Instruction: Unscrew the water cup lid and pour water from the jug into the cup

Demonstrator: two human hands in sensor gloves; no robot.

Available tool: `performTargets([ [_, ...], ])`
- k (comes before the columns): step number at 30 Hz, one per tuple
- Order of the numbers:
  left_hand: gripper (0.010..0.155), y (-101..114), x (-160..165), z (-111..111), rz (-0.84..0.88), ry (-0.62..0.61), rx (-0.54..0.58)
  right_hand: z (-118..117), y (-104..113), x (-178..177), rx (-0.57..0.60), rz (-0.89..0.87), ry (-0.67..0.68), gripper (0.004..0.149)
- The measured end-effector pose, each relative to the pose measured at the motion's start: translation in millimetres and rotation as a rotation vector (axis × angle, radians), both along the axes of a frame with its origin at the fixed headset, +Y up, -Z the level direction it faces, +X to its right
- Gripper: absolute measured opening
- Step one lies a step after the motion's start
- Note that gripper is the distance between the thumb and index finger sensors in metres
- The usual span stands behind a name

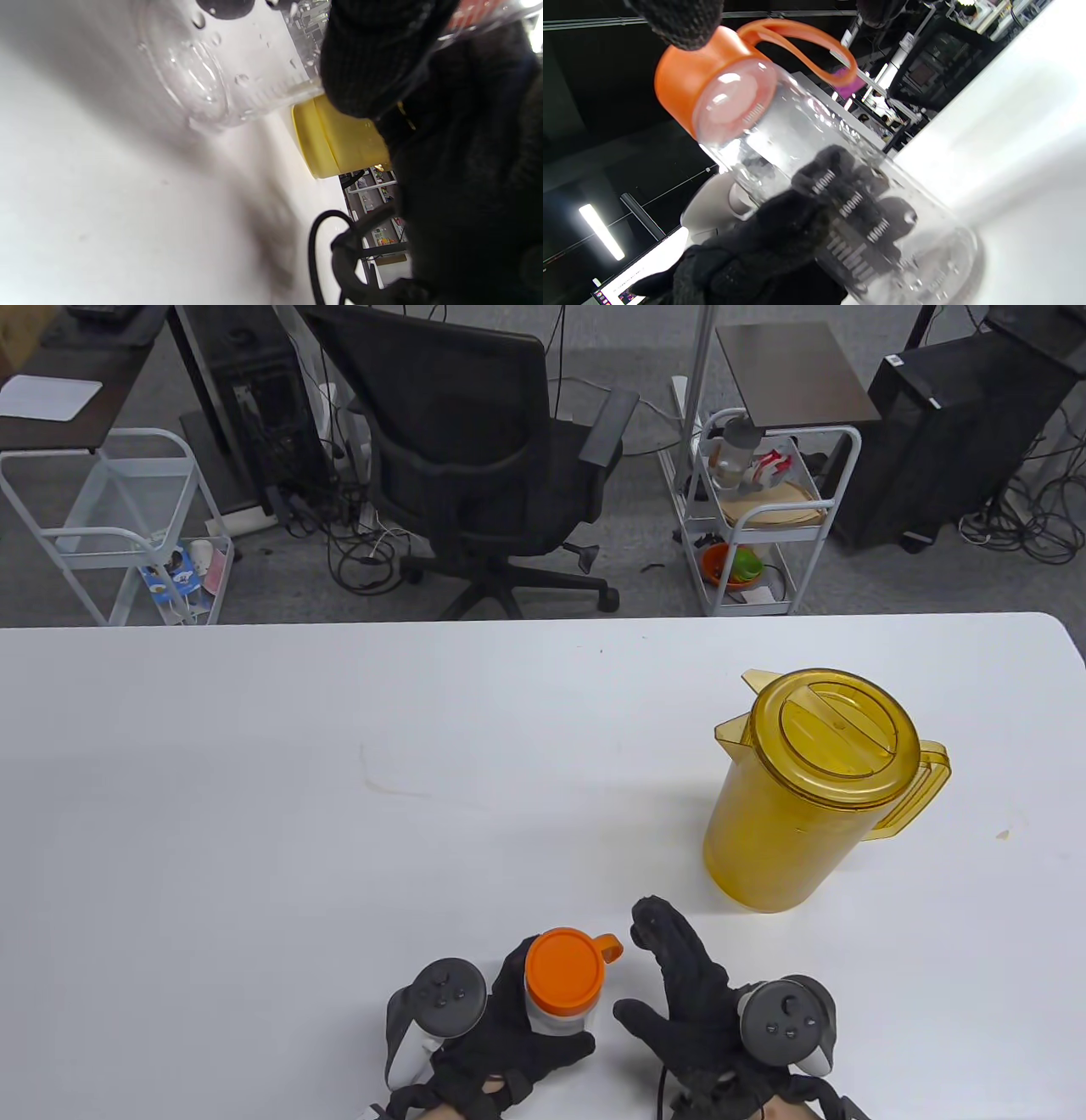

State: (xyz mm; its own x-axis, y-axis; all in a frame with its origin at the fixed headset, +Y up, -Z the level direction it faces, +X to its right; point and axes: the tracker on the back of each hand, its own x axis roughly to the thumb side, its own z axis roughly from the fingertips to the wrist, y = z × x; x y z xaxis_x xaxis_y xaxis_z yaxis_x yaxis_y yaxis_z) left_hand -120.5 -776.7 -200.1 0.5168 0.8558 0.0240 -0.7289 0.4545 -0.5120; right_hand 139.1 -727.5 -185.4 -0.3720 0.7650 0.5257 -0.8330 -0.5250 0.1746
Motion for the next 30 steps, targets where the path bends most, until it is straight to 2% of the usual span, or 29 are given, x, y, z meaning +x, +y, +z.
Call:
performTargets([
  [3,0.111,1.1,2.9,2.3,-0.037,0.008,0.009,13.8,21.0,4.2,0.055,0.037,-0.124,0.092],
  [5,0.111,2.0,3.5,3.1,-0.046,0.012,0.017,23.2,38.5,1.7,0.113,0.045,-0.198,0.086],
  [8,0.111,1.6,4.2,3.6,-0.048,-0.001,0.014,30.6,65.4,-10.6,0.165,0.134,-0.236,0.083],
  [11,0.111,2.0,6.5,5.5,-0.067,-0.010,0.015,31.5,96.4,-32.6,0.168,0.317,-0.243,0.087],
  [14,0.111,2.1,8.0,8.2,-0.082,-0.005,0.011,24.0,123.3,-63.7,0.074,0.619,-0.248,0.084],
  [16,0.111,2.0,8.1,9.2,-0.078,-0.007,0.005,16.5,131.6,-84.3,-0.034,0.869,-0.256,0.084],
  [18,0.111,1.4,8.1,9.6,-0.075,-0.009,0.002,8.7,133.4,-101.7,-0.094,1.005,-0.247,0.083],
  [21,0.111,0.8,7.4,9.5,-0.070,-0.006,-0.001,3.7,133.9,-119.7,-0.188,1.076,-0.190,0.084],
  [23,0.112,1.9,5.6,9.6,-0.062,0.012,0.010,5.7,137.7,-129.7,-0.118,1.158,-0.211,0.082],
  [30,0.111,6.8,6.1,6.1,-0.116,-0.011,0.072,1.4,140.6,-134.9,-0.149,1.220,-0.173,0.081],
])
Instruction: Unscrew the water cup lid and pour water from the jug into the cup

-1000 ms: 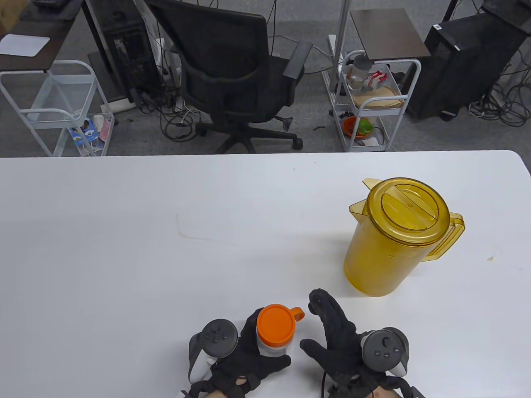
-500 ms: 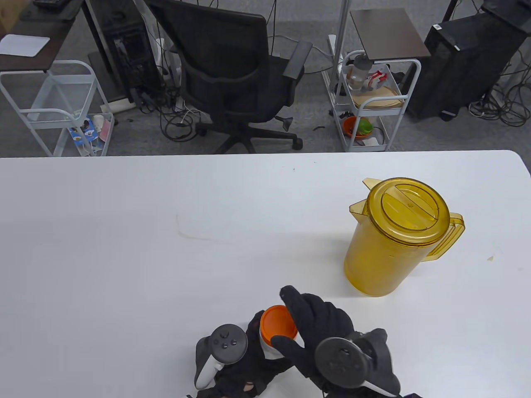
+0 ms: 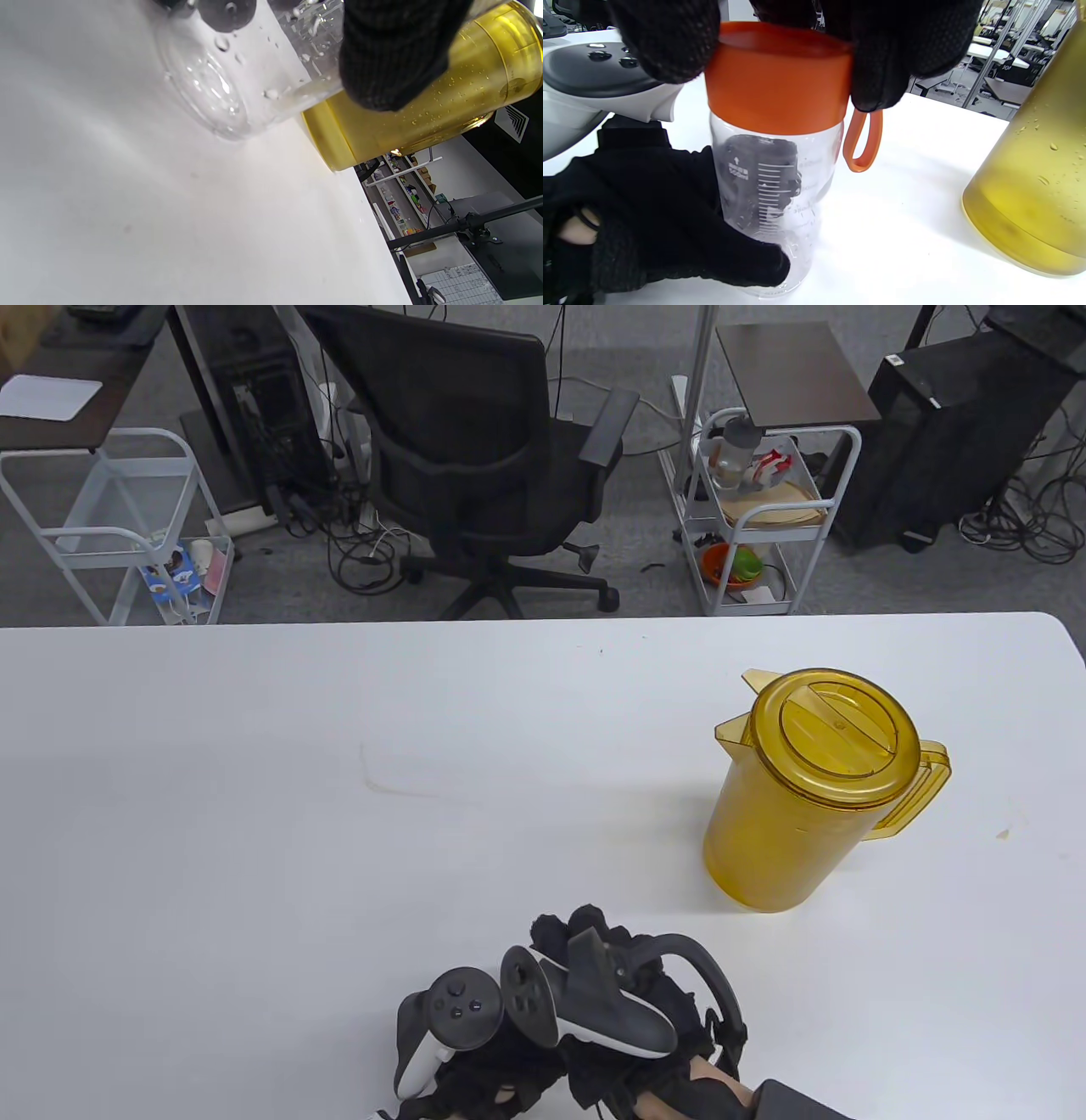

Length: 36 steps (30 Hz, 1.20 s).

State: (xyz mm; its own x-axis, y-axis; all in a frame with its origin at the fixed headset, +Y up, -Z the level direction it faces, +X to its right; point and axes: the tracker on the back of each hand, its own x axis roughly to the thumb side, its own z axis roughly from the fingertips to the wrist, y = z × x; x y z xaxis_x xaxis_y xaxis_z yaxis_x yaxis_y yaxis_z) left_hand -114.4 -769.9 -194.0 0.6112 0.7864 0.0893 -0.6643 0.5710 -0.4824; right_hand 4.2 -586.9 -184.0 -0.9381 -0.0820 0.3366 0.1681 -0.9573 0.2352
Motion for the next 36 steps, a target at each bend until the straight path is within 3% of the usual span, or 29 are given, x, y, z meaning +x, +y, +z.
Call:
performTargets([
  [6,0.110,0.7,-0.1,-3.3,-0.008,-0.035,0.012,0.5,4.2,-3.6,-0.091,0.027,0.075,0.076],
  [9,0.111,-0.2,-0.2,-3.6,-0.011,-0.036,0.013,2.4,3.9,-7.1,-0.051,0.104,0.197,0.075],
  [11,0.111,-0.4,-0.1,-3.6,-0.010,-0.040,0.011,4.4,5.4,-7.9,0.012,0.192,0.356,0.076],
  [15,0.111,-0.7,-0.1,-3.7,-0.011,-0.046,0.009,4.4,6.1,-1.7,0.058,0.160,0.475,0.077],
  [19,0.111,-1.0,-0.4,-3.8,-0.013,-0.046,0.008,4.7,4.7,2.2,0.063,0.116,0.463,0.078],
  [23,0.112,-0.9,0.1,-3.4,-0.021,-0.049,0.012,13.9,5.8,0.2,0.018,0.188,0.438,0.082],
  [28,0.112,-0.6,1.2,-2.5,-0.036,-0.052,0.020,23.4,28.1,-1.8,0.085,0.230,0.400,0.077],
  [30,0.111,-0.7,1.3,-2.4,-0.037,-0.053,0.020,20.9,35.9,-0.4,0.104,0.178,0.292,0.074],
  [31,0.112,-0.9,1.3,-2.6,-0.038,-0.053,0.020,17.8,39.2,2.4,0.154,0.131,0.139,0.078],
  [32,0.112,-0.9,1.4,-2.4,-0.040,-0.054,0.020,16.2,38.9,3.1,0.165,0.112,0.071,0.082],
  [36,0.112,-1.2,1.6,-2.3,-0.046,-0.055,0.020,8.0,27.2,-0.4,0.126,0.108,-0.056,0.085],
])
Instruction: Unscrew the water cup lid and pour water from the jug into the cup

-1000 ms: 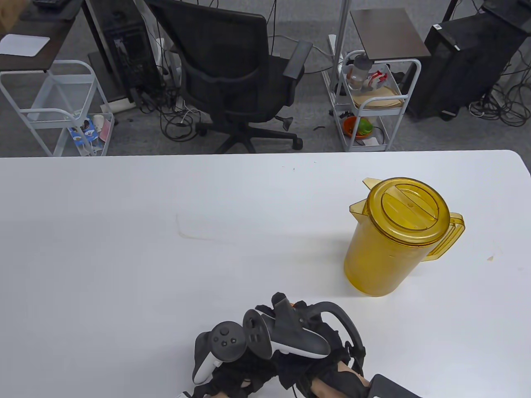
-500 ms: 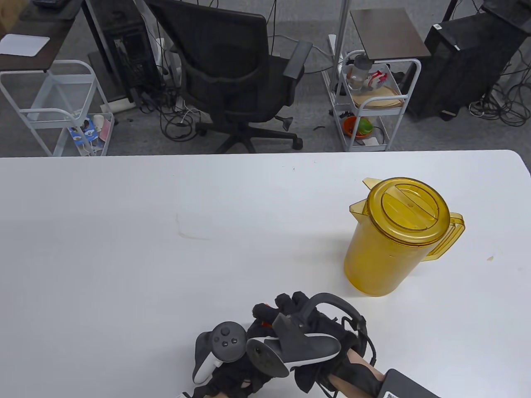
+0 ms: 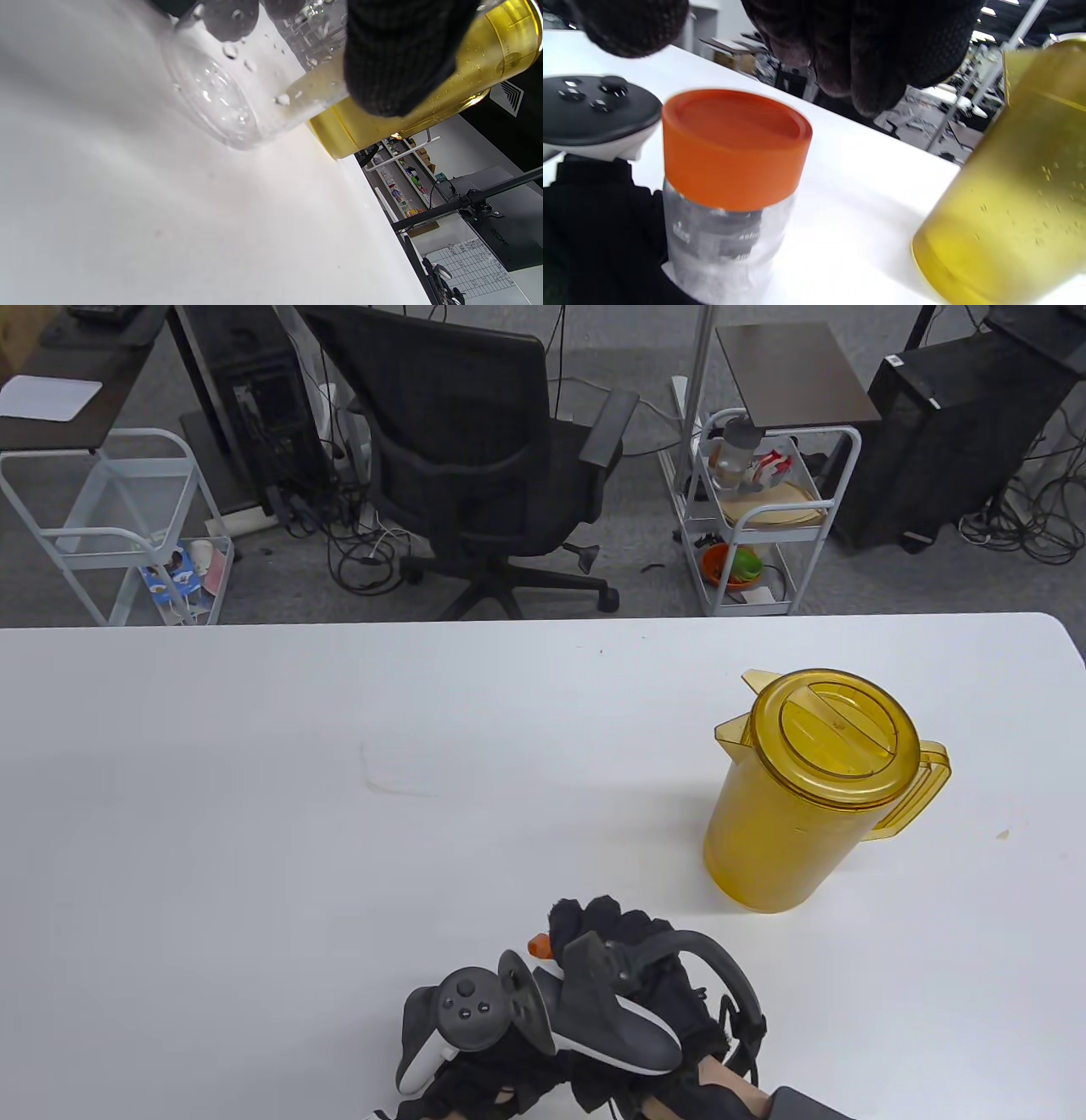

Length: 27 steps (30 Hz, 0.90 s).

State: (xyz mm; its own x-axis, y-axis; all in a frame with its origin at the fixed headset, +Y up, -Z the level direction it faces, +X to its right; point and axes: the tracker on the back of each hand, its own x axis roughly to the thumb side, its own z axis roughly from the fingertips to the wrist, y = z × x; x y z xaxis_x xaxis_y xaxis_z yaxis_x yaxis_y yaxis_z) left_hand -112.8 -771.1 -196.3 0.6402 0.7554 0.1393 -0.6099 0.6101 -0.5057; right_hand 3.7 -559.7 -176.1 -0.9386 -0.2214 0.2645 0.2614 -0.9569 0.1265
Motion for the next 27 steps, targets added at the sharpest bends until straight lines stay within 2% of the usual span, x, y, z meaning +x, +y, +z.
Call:
performTargets([
  [2,0.111,0.0,0.2,0.1,-0.001,0.000,-0.001,-1.8,-8.4,-4.0,-0.043,0.000,-0.048,0.083],
  [4,0.111,-0.1,0.3,0.3,-0.002,-0.001,-0.001,-1.0,-13.0,-9.2,-0.037,0.028,-0.053,0.079],
  [11,0.111,-0.5,0.5,0.5,-0.002,-0.007,-0.006,-4.0,-8.0,-19.0,-0.184,0.061,-0.025,0.077],
  [15,0.111,-0.6,0.5,0.9,-0.005,-0.008,-0.005,-8.3,-4.4,-20.6,-0.234,0.114,0.131,0.076],
  [17,0.111,-0.6,0.5,1.0,-0.006,-0.008,-0.004,-6.1,-4.2,-22.1,-0.215,0.204,0.299,0.077],
  [21,0.111,-0.7,0.4,1.2,-0.005,-0.008,-0.006,1.9,-5.5,-19.9,-0.132,0.235,0.442,0.079],
  [27,0.111,-1.0,0.0,1.6,-0.003,-0.011,-0.010,5.7,-6.6,-11.8,-0.098,0.211,0.483,0.079],
])
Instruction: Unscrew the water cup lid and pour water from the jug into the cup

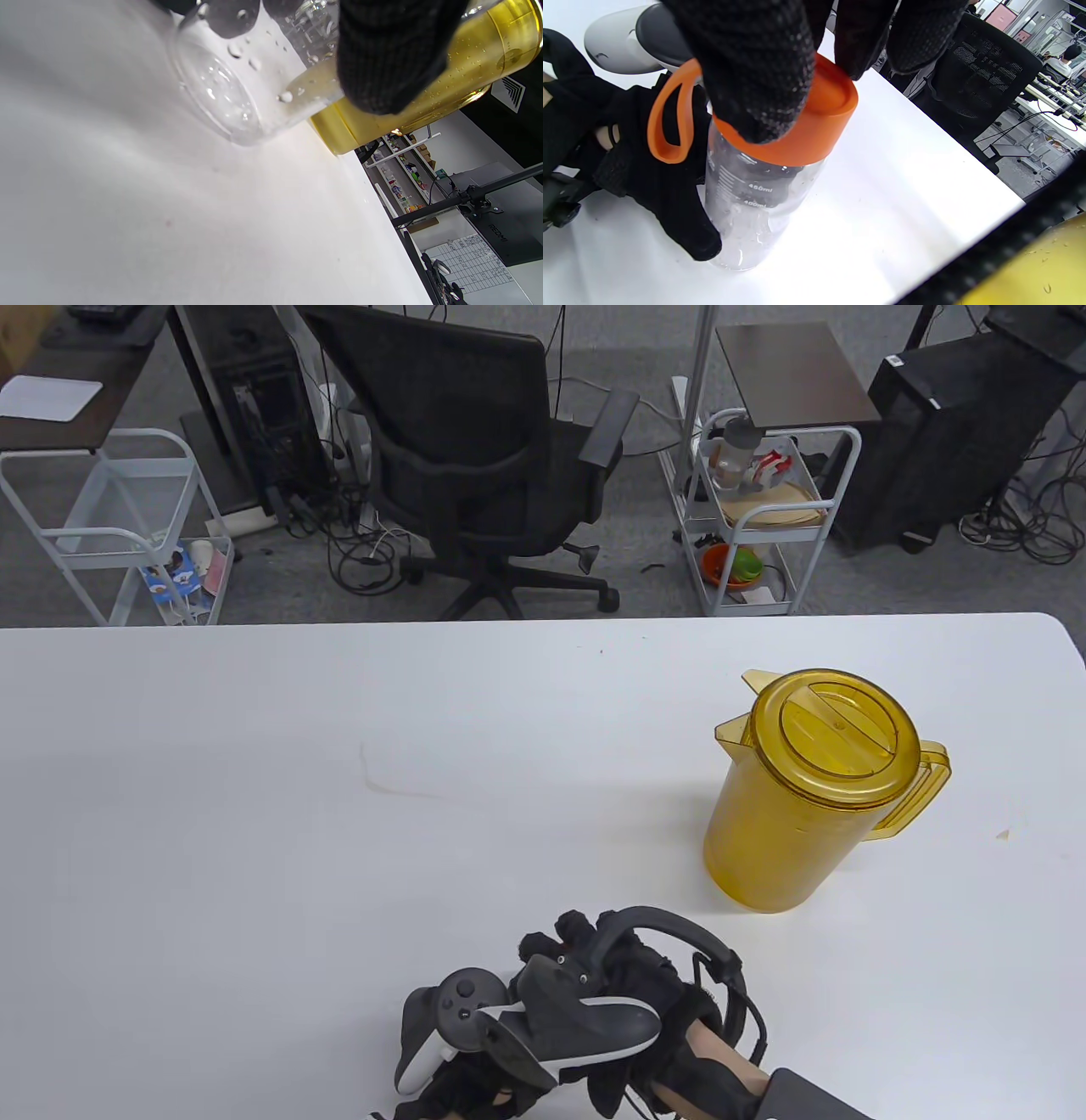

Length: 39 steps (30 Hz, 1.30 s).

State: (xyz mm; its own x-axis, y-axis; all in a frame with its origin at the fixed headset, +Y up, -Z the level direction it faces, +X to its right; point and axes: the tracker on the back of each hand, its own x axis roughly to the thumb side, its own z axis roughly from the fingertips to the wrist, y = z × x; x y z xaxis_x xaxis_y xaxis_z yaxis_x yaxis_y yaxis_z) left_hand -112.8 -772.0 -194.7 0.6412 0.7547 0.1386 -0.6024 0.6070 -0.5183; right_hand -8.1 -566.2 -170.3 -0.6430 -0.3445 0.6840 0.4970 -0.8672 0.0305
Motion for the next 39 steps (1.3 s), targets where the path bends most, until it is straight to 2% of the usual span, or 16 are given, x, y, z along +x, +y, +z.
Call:
performTargets([
  [3,0.111,0.2,0.3,0.6,0.000,-0.007,0.005,6.9,2.9,1.8,0.063,0.057,0.047,0.086],
  [6,0.111,0.2,0.1,0.8,0.000,-0.008,0.003,8.2,16.7,4.5,0.120,0.059,0.018,0.089],
  [10,0.111,0.1,0.0,0.8,0.000,-0.010,0.001,-0.3,32.4,7.2,0.064,-0.042,-0.263,0.086],
  [12,0.111,0.0,0.0,0.8,-0.002,-0.011,0.001,-3.9,30.6,7.8,0.100,-0.059,-0.491,0.086],
  [14,0.111,0.0,-0.1,0.8,-0.003,-0.011,0.001,-5.2,23.7,5.3,0.198,-0.176,-0.525,0.084],
  [16,0.110,-0.1,-0.2,0.8,-0.002,-0.011,0.002,-6.0,16.8,0.4,0.215,-0.194,-0.554,0.087],
  [18,0.111,-0.1,-0.2,0.9,-0.002,-0.013,0.005,-8.4,8.7,-5.3,0.170,-0.171,-0.613,0.090],
  [21,0.110,-0.1,-0.4,0.8,-0.004,-0.015,0.007,-13.5,-1.0,-10.0,0.009,-0.080,-0.684,0.091],
  [25,0.111,-0.1,-0.5,0.8,-0.003,-0.016,0.005,-17.2,2.1,-12.0,-0.045,-0.040,-0.598,0.087],
  [28,0.110,-0.1,-0.4,0.8,-0.003,-0.017,0.005,-17.6,1.1,-11.1,-0.064,0.038,-0.433,0.088],
  [30,0.110,-0.1,-0.4,0.9,-0.006,-0.016,0.008,-13.2,-0.9,-10.7,-0.023,0.089,-0.289,0.090],
  [33,0.110,-0.1,-0.4,1.0,-0.008,-0.016,0.009,-2.2,-6.8,-9.4,0.105,0.129,-0.082,0.092],
  [36,0.110,-0.2,-0.4,1.1,-0.011,-0.016,0.009,1.3,-8.5,-5.8,0.134,0.112,-0.039,0.092],
  [39,0.110,-0.1,-0.3,1.5,-0.013,-0.016,0.010,0.1,-8.7,-3.4,0.110,0.117,-0.060,0.092],
])
